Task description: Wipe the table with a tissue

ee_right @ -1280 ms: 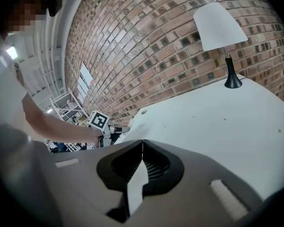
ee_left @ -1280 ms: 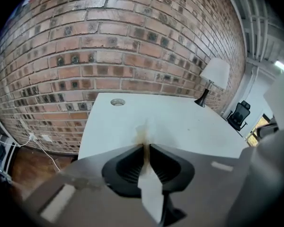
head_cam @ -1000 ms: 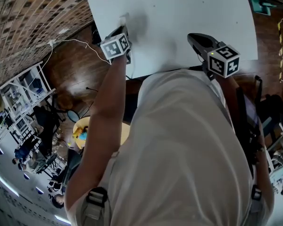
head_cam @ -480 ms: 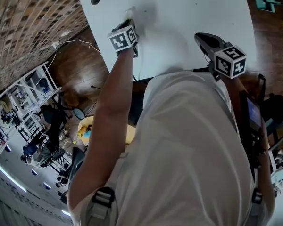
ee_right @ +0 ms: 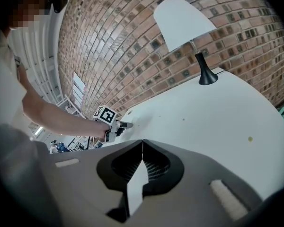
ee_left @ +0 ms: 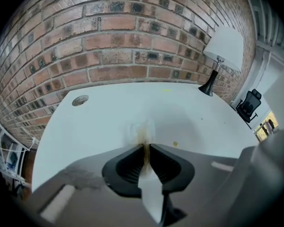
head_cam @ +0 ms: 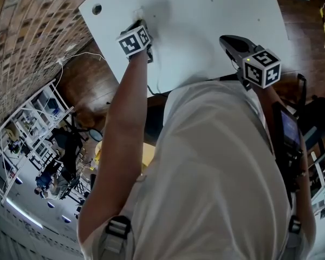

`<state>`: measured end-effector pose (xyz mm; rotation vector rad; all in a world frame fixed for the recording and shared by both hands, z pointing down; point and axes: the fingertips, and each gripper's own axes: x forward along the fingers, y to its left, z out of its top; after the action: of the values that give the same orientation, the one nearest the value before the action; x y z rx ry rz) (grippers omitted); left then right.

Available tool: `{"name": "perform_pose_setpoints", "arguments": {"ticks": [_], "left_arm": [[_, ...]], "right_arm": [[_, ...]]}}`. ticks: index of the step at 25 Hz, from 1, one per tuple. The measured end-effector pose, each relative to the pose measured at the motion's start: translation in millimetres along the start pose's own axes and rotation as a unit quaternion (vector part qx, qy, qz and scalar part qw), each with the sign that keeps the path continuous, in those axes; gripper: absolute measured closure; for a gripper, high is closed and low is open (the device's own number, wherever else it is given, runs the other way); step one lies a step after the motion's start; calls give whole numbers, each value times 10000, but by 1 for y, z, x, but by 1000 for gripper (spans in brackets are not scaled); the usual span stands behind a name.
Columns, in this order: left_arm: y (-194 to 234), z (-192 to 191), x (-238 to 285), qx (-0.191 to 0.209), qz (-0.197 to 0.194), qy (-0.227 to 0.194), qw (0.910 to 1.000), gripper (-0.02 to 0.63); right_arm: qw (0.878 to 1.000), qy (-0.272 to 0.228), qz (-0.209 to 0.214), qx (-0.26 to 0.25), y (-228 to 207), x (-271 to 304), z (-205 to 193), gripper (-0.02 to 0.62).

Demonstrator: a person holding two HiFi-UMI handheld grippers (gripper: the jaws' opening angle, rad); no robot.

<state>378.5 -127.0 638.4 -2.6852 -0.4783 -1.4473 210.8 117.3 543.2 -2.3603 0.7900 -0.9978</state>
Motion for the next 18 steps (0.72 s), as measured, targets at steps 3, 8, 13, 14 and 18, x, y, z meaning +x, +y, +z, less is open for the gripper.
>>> {"name": "perform_pose_setpoints", "arguments": {"ticks": [3, 8, 13, 14, 18], "left_arm": [[-6, 0, 1, 203, 52, 69, 9998, 557], [-39, -2, 5, 961, 116, 209, 9951, 560], [-45, -12, 11, 1070, 235, 364, 9933, 561], [-47, -15, 12, 1104, 229, 415, 9928, 561], [-49, -20, 7, 1281, 413, 598, 9891, 563]], "right_arm": [[10000, 20, 27, 3, -1, 0, -1, 586], [10000, 11, 88, -2, 1, 2, -1, 586], [9999, -8, 101, -8, 0, -4, 0, 586], [10000, -13, 90, -6, -1, -6, 0, 586], [10000, -45, 81, -5, -4, -9, 1, 586]]}}
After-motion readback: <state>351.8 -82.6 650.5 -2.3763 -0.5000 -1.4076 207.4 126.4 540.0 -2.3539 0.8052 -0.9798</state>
